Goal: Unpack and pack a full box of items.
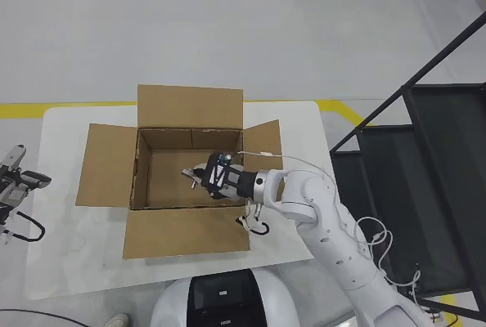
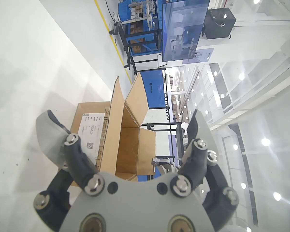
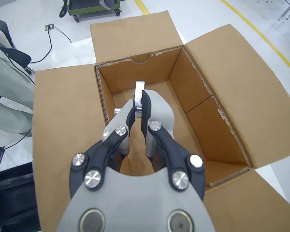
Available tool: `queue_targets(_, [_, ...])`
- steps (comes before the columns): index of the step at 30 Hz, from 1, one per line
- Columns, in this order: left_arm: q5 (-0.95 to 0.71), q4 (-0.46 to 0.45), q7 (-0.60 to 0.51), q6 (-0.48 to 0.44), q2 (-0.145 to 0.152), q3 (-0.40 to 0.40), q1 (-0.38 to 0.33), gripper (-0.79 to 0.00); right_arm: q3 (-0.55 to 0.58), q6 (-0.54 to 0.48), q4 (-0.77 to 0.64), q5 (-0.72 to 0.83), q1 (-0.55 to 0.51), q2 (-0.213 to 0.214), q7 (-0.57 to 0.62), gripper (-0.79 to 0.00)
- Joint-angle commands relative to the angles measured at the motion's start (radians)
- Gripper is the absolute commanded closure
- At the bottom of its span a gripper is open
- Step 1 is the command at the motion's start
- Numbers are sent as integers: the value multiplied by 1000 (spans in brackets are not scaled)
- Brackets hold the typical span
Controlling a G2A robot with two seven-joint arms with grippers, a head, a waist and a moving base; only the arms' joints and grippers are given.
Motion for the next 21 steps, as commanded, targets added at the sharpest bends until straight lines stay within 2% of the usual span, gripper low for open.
queue_targets(1, [0,0,0,0,0,0,0,-785,59,5,-65,36,-49,11,18,0])
queue_targets(6, [0,0,0,0,0,0,0,-785,249,21,-200,106,-212,40,0,0])
queue_targets(11, [0,0,0,0,0,0,0,-785,436,9,-292,84,-384,63,-31,0])
queue_targets(14, [0,0,0,0,0,0,0,-785,544,13,-325,80,-491,71,-82,0])
queue_targets(17, [0,0,0,0,0,0,0,-785,640,34,-344,107,-580,73,-187,0])
queue_targets(21, [0,0,0,0,0,0,0,-785,720,67,-332,103,-674,73,-278,0])
